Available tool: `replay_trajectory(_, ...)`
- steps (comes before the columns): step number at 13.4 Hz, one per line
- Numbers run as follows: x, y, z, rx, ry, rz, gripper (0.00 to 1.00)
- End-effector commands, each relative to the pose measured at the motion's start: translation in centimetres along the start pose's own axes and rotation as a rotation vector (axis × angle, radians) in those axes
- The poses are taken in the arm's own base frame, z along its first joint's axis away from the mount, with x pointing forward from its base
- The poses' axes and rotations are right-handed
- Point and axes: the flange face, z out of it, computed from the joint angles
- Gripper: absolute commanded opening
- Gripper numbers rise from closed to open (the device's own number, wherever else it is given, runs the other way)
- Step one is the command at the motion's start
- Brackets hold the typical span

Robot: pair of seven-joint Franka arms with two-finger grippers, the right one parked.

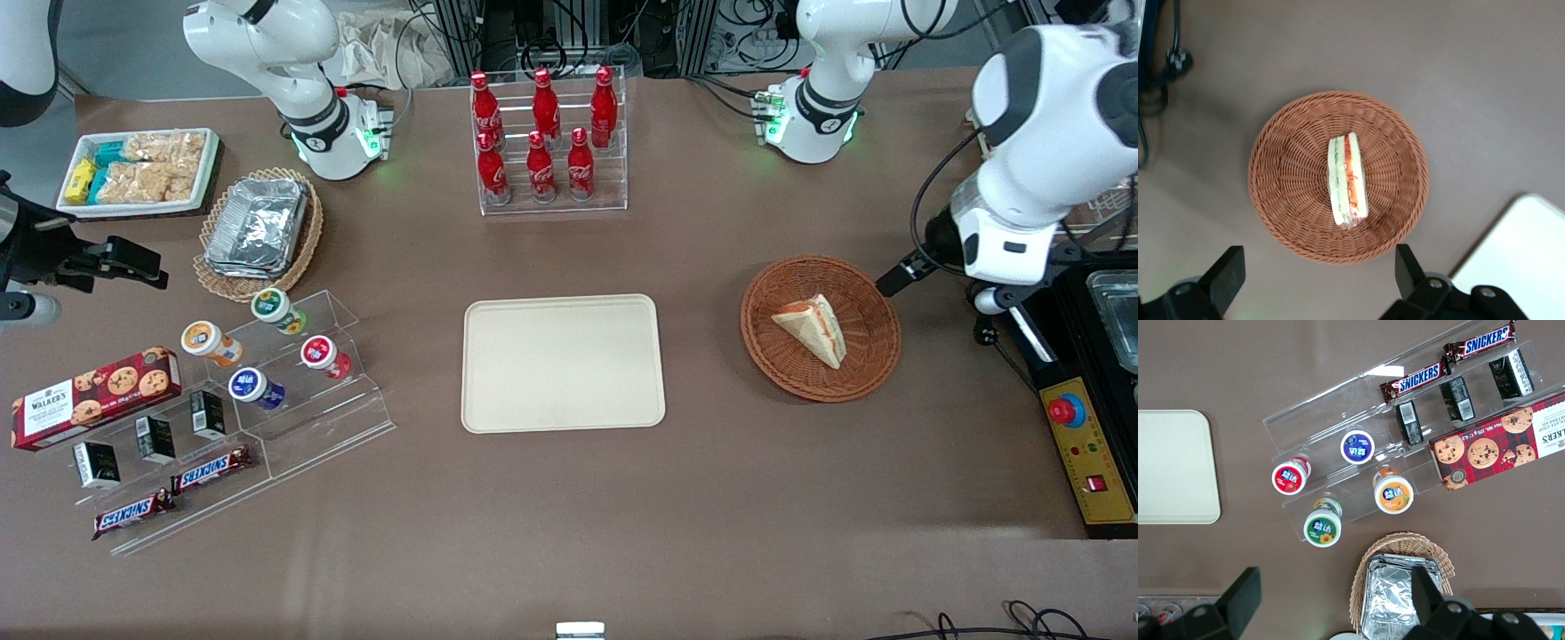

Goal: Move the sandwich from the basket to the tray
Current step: 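Move the left gripper down over the wrapped sandwich in the wicker basket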

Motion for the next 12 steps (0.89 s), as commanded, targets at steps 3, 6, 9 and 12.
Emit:
replay_trajectory(3,-2.0,0.3,6.6,-0.003,0.008,-0.141,1.00)
replay_trajectory(6,-1.5,1.9,11.9,-0.007,-0.013,-0.213,1.00)
replay_trajectory(9,-1.6,2.0,16.0,-0.009,-0.024,-0.255,1.00)
replay_trajectory(12,-2.5,0.8,19.5,-0.026,-0.013,-0.258,1.00)
